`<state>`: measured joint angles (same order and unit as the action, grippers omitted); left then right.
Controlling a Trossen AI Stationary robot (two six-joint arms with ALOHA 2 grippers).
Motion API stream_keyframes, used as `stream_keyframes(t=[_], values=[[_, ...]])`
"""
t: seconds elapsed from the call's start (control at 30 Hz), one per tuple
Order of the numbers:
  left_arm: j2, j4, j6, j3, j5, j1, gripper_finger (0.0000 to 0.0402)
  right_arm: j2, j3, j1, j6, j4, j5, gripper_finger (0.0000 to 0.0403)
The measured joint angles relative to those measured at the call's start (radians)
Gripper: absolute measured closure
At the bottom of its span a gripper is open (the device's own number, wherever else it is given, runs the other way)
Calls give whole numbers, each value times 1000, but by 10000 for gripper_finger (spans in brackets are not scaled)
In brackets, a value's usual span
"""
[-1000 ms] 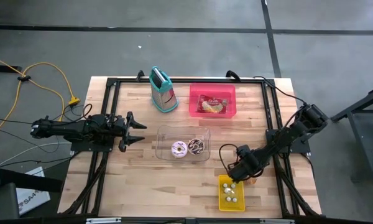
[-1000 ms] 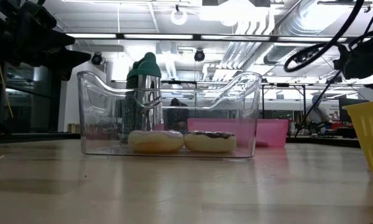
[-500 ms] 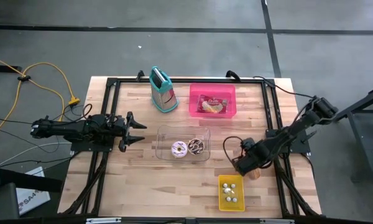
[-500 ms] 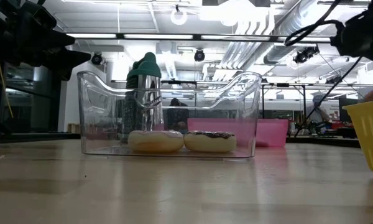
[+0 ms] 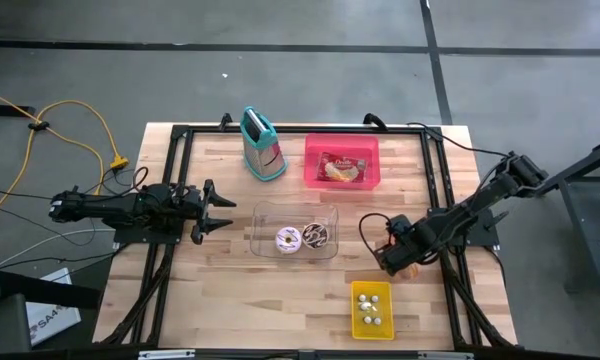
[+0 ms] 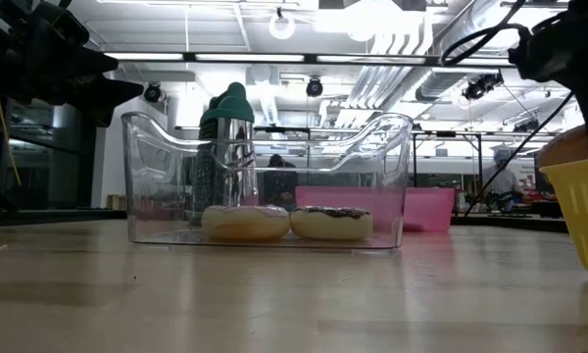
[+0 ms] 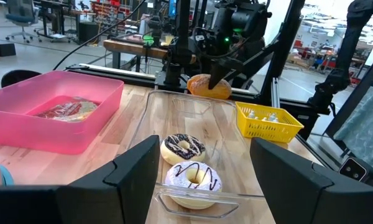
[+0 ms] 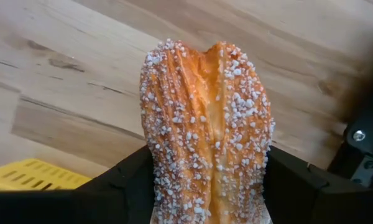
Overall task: Pick & Place Food Item
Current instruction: Put the brown donut into the transparent bin
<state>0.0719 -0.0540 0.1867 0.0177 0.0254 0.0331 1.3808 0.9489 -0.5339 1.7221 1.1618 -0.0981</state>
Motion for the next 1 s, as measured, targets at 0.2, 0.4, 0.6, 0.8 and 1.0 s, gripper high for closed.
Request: stream_keyframes(t=[0.2,0.4,0.6,0.8,1.0], values=[[0,0,0,0,0,0,156,-5,0,0,-24,5,0,172],[0,0,0,0,0,0,156,-44,0,22,-29,-31,16,172],[0,0,0,0,0,0,156,-100,0,95,-131,-110,19,172],[0,0,0,0,0,0,156,-117,0,196,-302,-258,22,172],[0,0,0,0,0,0,156,-117,0,284,-457,-453,30,172]])
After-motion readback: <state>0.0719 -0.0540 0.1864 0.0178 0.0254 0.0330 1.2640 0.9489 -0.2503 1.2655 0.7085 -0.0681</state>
